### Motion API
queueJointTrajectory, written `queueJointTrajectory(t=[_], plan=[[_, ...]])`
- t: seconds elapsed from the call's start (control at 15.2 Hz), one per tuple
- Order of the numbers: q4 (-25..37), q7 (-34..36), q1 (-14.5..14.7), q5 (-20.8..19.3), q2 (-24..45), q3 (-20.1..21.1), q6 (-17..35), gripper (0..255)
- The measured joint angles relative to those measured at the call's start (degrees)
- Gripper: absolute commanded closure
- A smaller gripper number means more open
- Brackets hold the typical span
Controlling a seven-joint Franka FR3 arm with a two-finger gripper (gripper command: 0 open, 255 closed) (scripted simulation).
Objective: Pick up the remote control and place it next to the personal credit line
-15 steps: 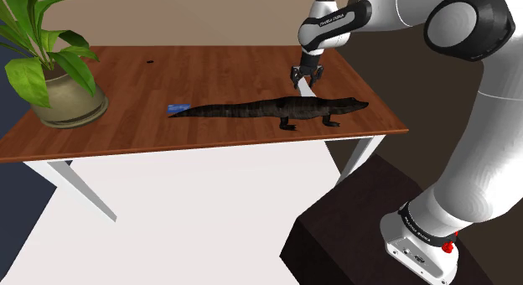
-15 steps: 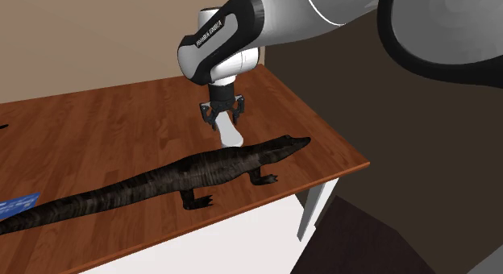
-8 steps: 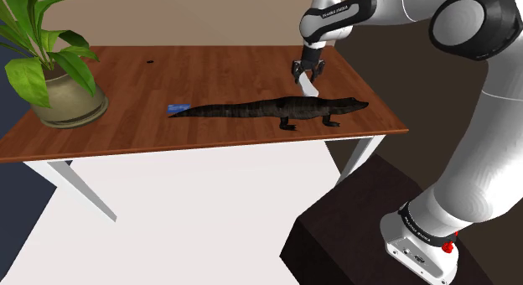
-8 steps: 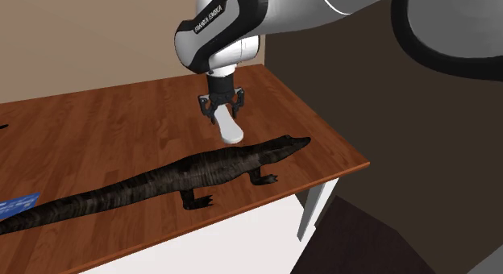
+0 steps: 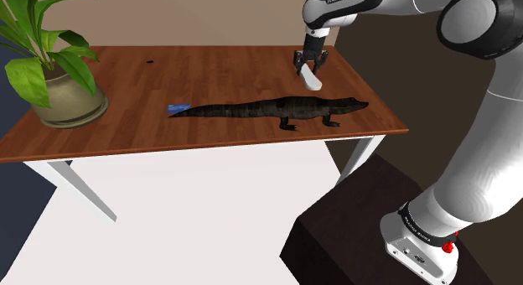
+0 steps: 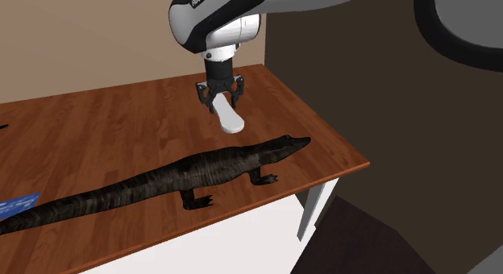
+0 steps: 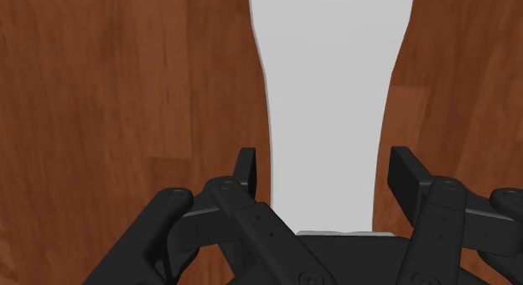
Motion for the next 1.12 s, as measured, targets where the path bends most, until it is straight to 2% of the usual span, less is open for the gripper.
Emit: queueJointTrajectory(t=[0.33, 0.73, 1.12], plan=[[1.0, 1.5, 1.0, -0.2, -1.1, 0.4, -2.0, 255], [-0.3, 8.7, 5.8, -1.0, -2.0, 2.7, -1.6, 255], [1.0, 16.3, 10.7, -1.9, -1.3, 5.0, -1.9, 255]])
